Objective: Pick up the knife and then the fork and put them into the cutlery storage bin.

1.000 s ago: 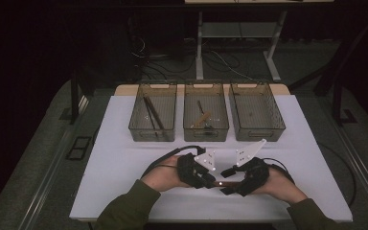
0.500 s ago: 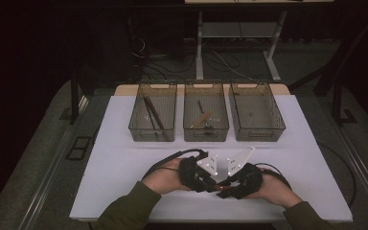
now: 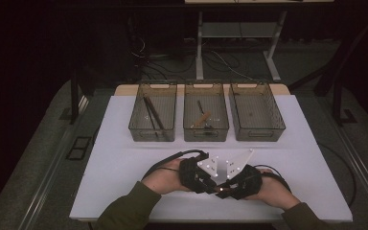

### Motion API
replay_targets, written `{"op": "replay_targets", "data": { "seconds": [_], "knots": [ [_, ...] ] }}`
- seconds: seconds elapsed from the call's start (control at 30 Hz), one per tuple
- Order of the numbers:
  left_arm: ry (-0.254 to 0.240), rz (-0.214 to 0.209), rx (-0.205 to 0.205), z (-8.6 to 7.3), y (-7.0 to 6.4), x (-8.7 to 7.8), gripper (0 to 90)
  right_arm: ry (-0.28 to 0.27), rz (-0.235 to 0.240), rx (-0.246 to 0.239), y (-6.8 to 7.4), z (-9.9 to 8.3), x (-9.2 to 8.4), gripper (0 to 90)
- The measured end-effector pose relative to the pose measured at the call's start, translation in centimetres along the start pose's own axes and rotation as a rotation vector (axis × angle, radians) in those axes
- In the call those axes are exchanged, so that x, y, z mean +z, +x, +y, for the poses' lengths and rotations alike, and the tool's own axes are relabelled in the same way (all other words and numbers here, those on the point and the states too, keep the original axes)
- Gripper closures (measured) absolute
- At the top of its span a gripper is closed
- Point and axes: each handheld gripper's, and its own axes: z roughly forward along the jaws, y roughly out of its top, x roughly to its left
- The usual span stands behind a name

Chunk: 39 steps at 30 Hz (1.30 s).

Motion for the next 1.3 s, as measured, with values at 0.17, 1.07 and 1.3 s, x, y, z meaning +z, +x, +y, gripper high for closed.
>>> {"op": "replay_targets", "data": {
  "seconds": [0.17, 1.07, 1.3],
  "knots": [
    [-0.037, 0.014, 0.010, -0.1, 0.1, -0.4, 75.5, -0.019, 0.009, 0.020, -0.3, -0.1, -0.4, 75.1],
    [-0.337, 0.454, -0.486, -13.5, -1.1, -5.1, 5.0, -0.093, -0.281, 0.320, -3.4, -4.6, -6.7, 74.8],
    [-0.368, 0.481, -0.517, -14.8, -1.9, -5.2, 0.0, -0.131, -0.340, 0.368, -4.2, -4.6, -8.3, 74.8]
  ]
}}
